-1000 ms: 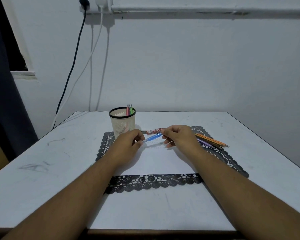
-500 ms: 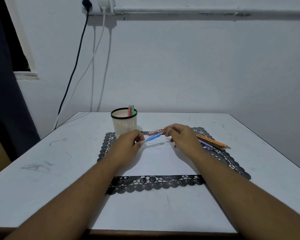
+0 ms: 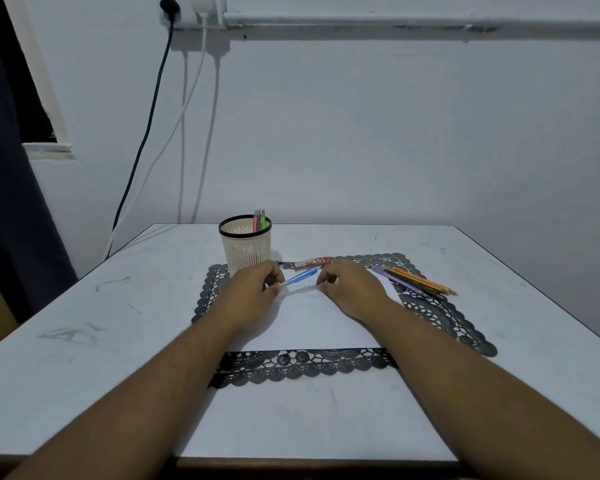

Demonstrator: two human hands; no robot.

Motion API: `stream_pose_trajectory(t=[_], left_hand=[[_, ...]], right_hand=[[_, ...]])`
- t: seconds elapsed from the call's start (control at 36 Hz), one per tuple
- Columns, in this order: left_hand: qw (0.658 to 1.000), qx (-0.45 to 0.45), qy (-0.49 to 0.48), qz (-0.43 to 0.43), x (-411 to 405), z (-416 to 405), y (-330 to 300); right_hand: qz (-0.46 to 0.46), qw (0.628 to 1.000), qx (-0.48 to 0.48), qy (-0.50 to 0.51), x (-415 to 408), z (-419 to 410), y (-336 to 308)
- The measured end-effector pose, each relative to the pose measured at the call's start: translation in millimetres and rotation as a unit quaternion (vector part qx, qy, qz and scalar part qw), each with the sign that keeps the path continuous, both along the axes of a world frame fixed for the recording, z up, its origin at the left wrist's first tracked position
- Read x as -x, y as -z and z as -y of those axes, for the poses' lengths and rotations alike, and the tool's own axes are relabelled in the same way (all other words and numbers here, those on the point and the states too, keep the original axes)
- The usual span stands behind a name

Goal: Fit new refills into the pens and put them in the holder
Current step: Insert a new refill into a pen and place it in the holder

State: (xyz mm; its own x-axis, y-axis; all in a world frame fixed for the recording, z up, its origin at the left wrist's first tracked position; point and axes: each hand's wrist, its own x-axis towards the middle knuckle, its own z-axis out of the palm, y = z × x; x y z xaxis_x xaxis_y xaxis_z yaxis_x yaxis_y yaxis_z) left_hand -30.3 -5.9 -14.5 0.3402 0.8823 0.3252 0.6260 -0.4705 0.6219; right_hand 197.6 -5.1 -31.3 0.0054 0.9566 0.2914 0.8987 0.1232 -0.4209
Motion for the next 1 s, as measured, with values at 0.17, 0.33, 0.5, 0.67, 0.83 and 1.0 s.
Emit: stream_pose_trajectory(t=[0.17, 0.33, 0.5, 0.67, 0.83, 1.0], left_hand=[[1.000, -0.004, 0.003, -0.003, 1, 0, 0], [1.000, -0.008, 0.003, -0.002, 0, 3, -1], [1.000, -0.011, 0.007, 0.002, 1, 2, -1], [1.000, -0.015, 0.015, -0.002, 1, 1, -1], [1.000, -0.017, 0.025, 0.002, 1, 1, -1], [1.000, -0.020, 0.023, 0.005, 1, 0, -1]], right_hand=[[-0.036, 0.999, -0.004, 0.006, -1, 3, -2], [-0.311, 0.950, -0.027, 0.007, -2, 10, -5], [-0.489, 0.872, -0.011, -0.009, -1, 23, -21], [-0.496, 0.867, -0.015, -0.037, 6, 27, -24], [-0.462, 0.886, -0.028, -0.030, 5, 27, -25], [-0.421, 0.906, -0.034, -0.026, 1, 29, -26]])
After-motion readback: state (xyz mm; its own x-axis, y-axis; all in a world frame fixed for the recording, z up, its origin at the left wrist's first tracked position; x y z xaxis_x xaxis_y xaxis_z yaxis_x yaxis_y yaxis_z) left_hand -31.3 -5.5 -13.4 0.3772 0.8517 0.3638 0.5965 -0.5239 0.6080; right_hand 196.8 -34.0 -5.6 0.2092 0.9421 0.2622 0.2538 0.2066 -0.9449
